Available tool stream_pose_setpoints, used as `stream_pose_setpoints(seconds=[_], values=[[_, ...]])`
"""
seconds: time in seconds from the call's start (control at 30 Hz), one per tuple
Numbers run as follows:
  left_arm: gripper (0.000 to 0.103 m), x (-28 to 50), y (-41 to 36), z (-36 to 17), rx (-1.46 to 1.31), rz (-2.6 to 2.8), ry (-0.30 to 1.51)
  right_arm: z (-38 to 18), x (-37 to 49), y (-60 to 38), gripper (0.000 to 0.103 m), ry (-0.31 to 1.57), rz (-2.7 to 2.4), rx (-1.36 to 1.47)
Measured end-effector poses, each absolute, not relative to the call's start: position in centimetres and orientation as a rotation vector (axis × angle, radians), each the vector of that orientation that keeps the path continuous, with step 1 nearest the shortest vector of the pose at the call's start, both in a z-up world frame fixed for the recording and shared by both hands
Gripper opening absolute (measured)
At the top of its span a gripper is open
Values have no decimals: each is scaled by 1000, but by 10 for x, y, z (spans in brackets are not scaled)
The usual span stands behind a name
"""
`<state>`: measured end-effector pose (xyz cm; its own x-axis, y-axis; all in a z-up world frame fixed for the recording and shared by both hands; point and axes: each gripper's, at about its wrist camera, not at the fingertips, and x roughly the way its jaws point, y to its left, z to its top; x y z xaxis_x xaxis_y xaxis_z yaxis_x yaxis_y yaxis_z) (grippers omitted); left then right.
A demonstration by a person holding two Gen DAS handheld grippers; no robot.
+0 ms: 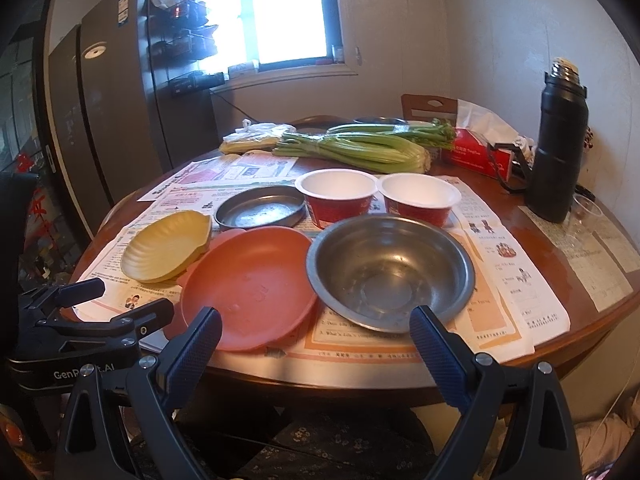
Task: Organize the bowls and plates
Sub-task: 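Grasp the yellow shell-shaped plate rim with the left tool and lift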
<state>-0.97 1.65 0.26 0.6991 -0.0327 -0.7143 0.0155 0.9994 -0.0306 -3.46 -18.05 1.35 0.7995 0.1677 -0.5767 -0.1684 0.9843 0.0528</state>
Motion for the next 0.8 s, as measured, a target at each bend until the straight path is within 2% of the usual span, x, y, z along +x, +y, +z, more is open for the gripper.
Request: stream_pose_setpoints(seconds=[0.33, 0.53, 0.8], values=[[102, 5, 90, 15, -142, 96, 768, 36, -5, -128, 95, 581, 297, -115], [102, 30, 144, 12, -205, 154, 803, 29, 29, -78, 91, 641, 373, -209], [102, 69, 160, -3, -204, 112, 893, 10, 75, -38, 86, 725, 425, -217]])
